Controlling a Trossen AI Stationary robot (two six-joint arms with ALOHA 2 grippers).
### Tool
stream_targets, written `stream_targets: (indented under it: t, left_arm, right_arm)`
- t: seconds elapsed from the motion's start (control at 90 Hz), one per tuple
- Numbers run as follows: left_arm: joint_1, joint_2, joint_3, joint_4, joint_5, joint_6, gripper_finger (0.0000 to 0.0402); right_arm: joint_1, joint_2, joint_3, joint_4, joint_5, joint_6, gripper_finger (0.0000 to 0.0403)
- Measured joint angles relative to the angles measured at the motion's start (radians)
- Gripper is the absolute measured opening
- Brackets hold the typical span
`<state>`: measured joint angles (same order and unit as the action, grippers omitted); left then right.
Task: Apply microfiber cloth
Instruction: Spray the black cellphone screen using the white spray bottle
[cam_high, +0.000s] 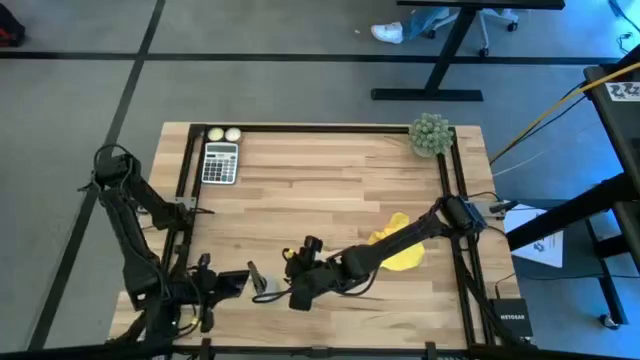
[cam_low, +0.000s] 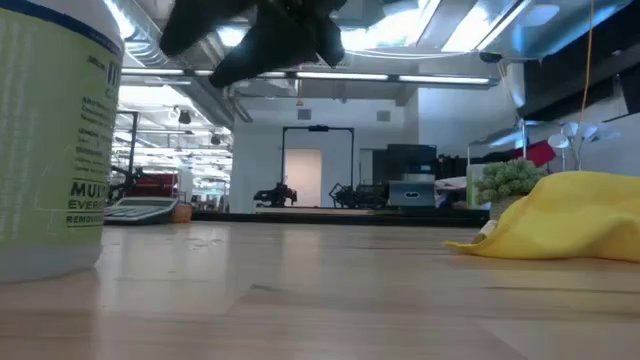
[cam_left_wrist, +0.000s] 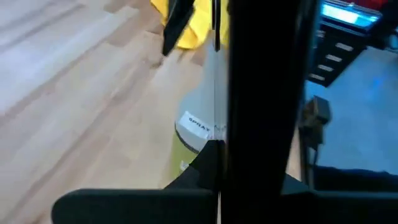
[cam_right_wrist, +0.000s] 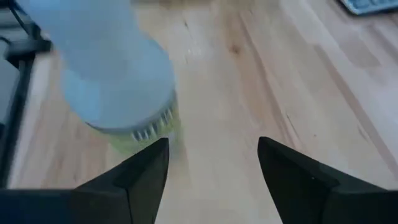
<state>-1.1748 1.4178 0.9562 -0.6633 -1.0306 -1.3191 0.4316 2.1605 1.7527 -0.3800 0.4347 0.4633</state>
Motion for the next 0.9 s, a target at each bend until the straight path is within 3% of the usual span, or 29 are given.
stream_targets:
  t: [0.533, 0.767, 0.9]
  left_arm:
    - [0.046, 0.0, -0.001, -0.007, 0.026, 0.045, 0.0008]
    - [-0.001, -0.025, -0.001, -0.022, 0.037, 0.044, 0.0008]
    - [-0.017, -0.068, -0.001, -0.11, 0.006, 0.003, 0.0008]
  right_arm:
    - [0.001, -0.013, 0.002, 0.01, -0.035, -0.05, 0.0232]
    - [0.001, -0.105, 0.003, -0.059, -0.069, -0.022, 0.0232]
    - [0.001, -0.153, 0.003, -0.087, -0.129, -0.015, 0.0232]
